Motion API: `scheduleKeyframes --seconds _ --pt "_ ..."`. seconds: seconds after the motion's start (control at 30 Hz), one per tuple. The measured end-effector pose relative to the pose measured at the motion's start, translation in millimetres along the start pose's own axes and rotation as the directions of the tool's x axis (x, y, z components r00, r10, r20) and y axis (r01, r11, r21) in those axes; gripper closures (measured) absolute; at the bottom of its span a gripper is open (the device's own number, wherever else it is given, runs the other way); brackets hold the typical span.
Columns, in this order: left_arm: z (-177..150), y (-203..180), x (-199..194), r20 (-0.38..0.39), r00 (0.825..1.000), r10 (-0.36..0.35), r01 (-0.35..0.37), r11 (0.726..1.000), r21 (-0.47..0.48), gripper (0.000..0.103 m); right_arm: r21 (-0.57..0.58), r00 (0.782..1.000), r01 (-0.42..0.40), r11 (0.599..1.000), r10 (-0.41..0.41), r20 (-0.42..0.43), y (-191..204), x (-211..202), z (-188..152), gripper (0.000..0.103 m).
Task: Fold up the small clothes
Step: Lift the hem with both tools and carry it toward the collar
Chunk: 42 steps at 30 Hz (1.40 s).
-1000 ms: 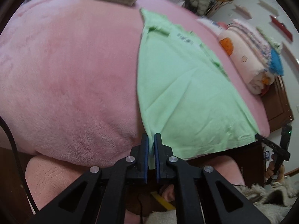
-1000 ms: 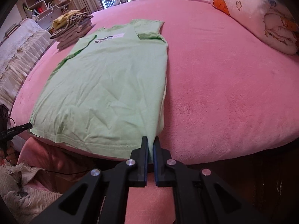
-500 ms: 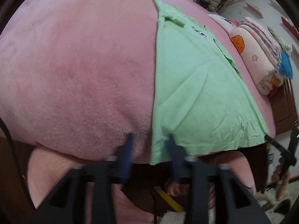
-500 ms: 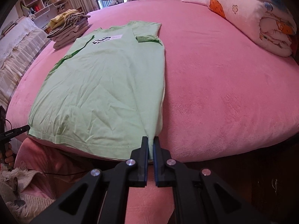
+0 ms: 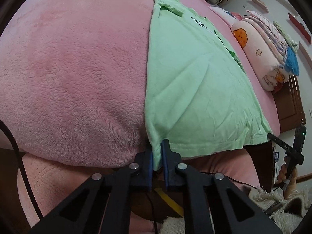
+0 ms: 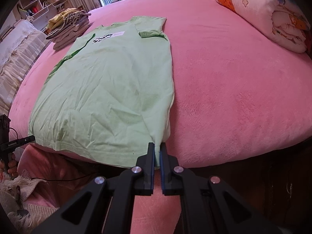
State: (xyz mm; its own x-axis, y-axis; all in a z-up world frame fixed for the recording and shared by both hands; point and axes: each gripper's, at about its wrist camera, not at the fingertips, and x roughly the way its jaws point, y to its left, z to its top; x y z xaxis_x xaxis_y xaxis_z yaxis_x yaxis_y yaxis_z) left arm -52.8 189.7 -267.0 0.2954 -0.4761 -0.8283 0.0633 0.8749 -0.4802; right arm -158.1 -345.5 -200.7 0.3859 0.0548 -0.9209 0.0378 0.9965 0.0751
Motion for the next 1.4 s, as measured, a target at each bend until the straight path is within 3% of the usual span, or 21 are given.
scheduleKeyframes --seconds 0.3,0.47,0.67,0.83,1.13,1.4 --pt "4 -27 -19 0.061 0.998 0.007 -0.012 0.996 0.092 0.100 0.002 1.000 -0.028 1.000 0.028 0.009 -2 -2 0 0.099" --pt "12 -38 -39 0.116 0.992 -0.043 0.034 0.996 0.084 0.100 0.006 0.996 -0.066 0.998 0.066 0.057 1 -18 5 0.099" --pt "34 -46 -81 0.220 0.967 -0.132 0.122 0.991 0.058 0.101 0.009 0.981 -0.108 0.994 0.105 0.161 6 -52 24 0.099" --pt "55 -55 -111 0.299 0.940 -0.162 0.164 0.986 0.019 0.101 0.008 0.965 -0.115 0.993 0.110 0.238 10 -78 44 0.099" --pt "131 -62 -142 0.396 0.909 -0.131 0.194 0.973 -0.123 0.101 0.083 0.941 -0.136 0.987 0.102 0.323 2 -101 113 0.099" --pt "248 -77 -120 0.402 0.916 -0.007 0.094 0.976 -0.199 0.101 0.120 0.939 -0.129 0.984 0.082 0.334 -1 -75 226 0.099"
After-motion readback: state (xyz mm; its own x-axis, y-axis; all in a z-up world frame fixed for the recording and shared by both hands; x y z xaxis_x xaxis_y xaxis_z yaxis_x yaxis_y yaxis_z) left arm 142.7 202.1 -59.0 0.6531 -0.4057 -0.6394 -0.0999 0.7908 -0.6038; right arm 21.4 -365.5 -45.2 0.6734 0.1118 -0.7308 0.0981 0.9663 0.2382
